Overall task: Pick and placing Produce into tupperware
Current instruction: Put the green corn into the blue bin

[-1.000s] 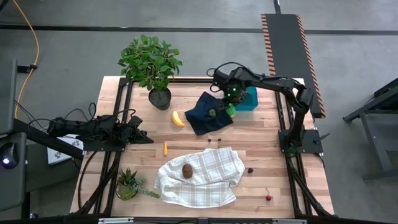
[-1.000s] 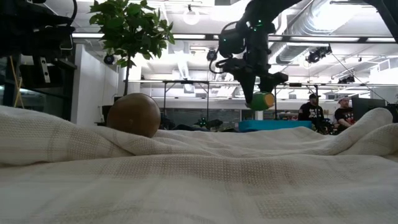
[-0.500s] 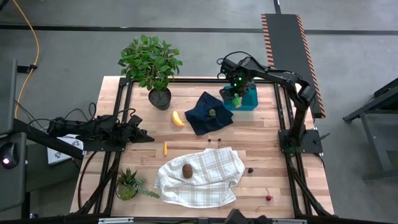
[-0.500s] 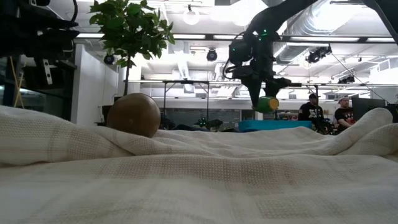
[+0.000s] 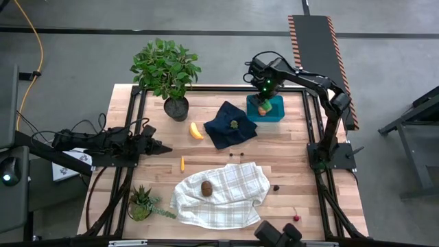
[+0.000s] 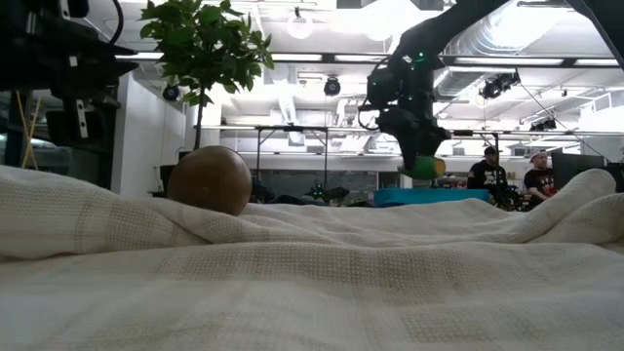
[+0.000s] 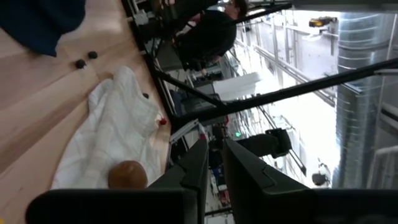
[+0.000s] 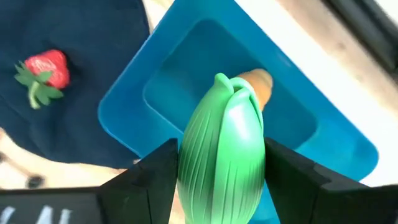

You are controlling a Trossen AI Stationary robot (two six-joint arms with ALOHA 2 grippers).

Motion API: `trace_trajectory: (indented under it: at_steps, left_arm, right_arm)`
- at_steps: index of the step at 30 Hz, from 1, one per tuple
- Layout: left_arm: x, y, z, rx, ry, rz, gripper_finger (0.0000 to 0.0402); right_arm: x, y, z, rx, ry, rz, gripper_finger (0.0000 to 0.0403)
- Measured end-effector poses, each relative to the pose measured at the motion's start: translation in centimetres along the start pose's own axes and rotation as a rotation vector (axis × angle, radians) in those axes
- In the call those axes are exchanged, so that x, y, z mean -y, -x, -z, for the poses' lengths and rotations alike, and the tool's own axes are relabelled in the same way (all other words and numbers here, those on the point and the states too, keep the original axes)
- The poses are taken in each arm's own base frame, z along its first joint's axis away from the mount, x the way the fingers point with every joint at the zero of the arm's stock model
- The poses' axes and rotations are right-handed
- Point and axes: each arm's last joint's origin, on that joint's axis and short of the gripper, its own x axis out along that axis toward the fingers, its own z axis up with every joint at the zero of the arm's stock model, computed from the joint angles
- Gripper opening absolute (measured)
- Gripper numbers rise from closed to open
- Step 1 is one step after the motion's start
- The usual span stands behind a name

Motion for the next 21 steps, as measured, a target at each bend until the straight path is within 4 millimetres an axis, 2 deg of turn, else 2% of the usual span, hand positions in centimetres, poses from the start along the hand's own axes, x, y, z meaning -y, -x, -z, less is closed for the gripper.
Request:
trace_trajectory:
  at_steps: [5,11,21]
  left_arm:
    - [-0.1,0.0,0.0,0.019,0.002,-0.01,0.004]
    - [-0.1,0.0,-0.1,0.038,0.002,-0.019,0.004]
    - [-0.1,0.0,-0.1,0.038,0.003,-0.019,0.004]
  right_arm:
    - [0.2,-0.2,-0.1,0.0,0.054,0.036,0.0194]
    - [0.5,-2.4,-0.8,-0.061,0.068,0.04,0.0194]
    - [0.6,-4.3,-1.5,-0.09,0.094,0.04,0.0194]
